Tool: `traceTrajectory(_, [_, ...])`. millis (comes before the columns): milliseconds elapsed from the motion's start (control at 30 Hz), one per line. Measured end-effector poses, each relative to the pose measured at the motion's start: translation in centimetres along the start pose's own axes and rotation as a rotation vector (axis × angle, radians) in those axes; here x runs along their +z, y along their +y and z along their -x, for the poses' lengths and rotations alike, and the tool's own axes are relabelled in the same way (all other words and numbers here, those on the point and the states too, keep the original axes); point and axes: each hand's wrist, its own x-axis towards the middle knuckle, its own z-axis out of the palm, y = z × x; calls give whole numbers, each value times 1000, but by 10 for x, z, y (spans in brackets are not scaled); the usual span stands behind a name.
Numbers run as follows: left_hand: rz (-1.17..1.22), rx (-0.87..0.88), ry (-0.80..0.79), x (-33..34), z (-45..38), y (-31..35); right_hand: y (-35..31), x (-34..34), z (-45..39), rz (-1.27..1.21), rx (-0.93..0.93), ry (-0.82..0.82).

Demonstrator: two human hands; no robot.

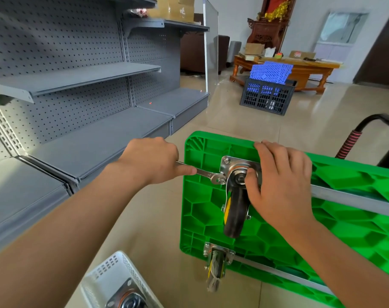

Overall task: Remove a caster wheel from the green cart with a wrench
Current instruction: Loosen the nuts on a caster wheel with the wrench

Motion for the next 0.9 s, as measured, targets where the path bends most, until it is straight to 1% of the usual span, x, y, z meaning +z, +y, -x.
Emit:
traceTrajectory(167, [-19,-14,44,-11,-8,5,-1,2,0,0,2,22])
traceTrajectory(333, [93,-28,64,-11,-15,15,-1,3,0,-10,5,34])
traceTrajectory(533, [266,-71,115,8,-13,11,-1,5,1,-11,2,52])
traceTrajectory(633, [268,-65,106,11,-16,8,-1,4,1,-3,2,51])
traceTrajectory(700, [243,-81,60,18,-17,4,-1,4,1,-6,1,45])
traceTrajectory(767, [237,-102,-50,36,-14,3,-1,4,1,-11,1,40])
traceTrajectory(800, [270,-103,-131,50,-12,7,-1,4,1,-12,0,40])
traceTrajectory(867, [413,-108,-284,76,-2,20,-1,4,1,-9,1,43])
traceTrajectory(900, [501,-121,-314,88,2,25,-1,5,1,-8,3,44])
